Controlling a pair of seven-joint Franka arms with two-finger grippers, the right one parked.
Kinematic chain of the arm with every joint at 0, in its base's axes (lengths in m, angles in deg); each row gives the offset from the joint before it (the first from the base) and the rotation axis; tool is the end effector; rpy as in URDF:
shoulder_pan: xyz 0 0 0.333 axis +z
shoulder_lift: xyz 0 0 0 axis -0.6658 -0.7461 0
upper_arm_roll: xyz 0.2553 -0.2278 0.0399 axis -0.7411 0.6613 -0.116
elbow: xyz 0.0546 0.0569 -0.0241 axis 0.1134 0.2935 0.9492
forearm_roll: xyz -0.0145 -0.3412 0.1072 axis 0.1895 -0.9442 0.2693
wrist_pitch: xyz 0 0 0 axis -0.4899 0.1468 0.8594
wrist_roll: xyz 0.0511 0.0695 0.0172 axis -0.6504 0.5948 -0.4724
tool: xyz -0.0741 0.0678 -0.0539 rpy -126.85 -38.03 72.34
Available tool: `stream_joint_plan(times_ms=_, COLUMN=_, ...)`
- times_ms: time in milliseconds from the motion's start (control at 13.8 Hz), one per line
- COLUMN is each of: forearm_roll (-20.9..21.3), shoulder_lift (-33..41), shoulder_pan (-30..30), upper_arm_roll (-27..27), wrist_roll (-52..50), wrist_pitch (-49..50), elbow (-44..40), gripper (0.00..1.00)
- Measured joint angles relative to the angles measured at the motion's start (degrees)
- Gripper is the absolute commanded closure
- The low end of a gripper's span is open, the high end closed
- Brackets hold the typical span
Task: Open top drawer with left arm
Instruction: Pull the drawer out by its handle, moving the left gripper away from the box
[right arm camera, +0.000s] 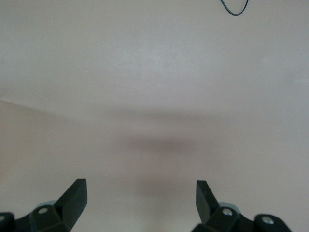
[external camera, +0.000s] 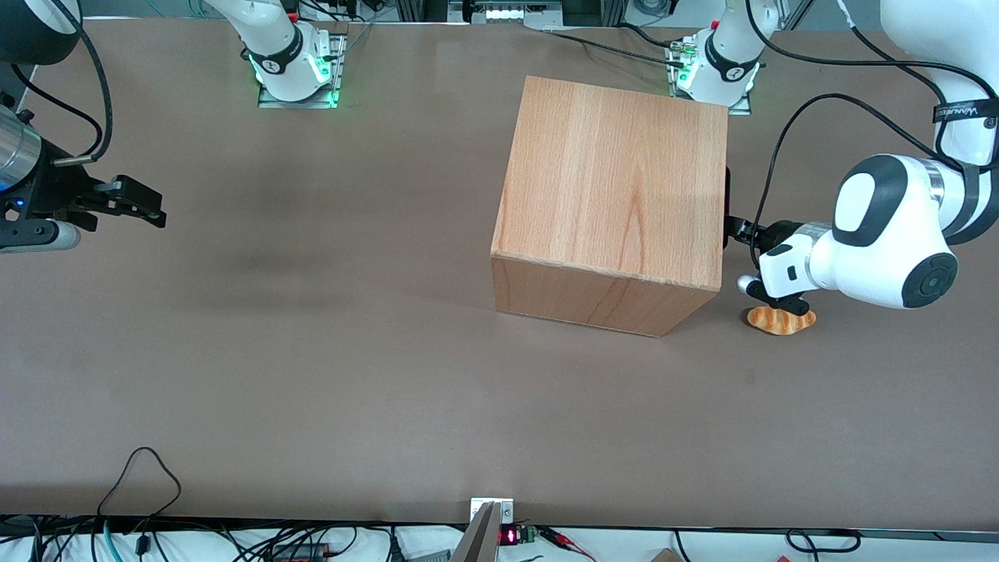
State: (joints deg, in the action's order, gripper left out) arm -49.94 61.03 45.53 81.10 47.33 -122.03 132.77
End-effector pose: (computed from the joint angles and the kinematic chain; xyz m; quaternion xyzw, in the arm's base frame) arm 0.5675 -0.0625 0.3940 0.9418 -0.1460 -0.2524 0.1672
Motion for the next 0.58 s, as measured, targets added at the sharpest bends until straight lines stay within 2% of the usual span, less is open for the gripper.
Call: stream_joint_plan(times_ms=580, forearm_roll=0.5, shoulder_lift=0.2, shoulder_pan=3.3, upper_arm_roll=-0.4, wrist_roll=0.6, wrist_pitch=-3.5, elbow=-0.1, gripper=0.00)
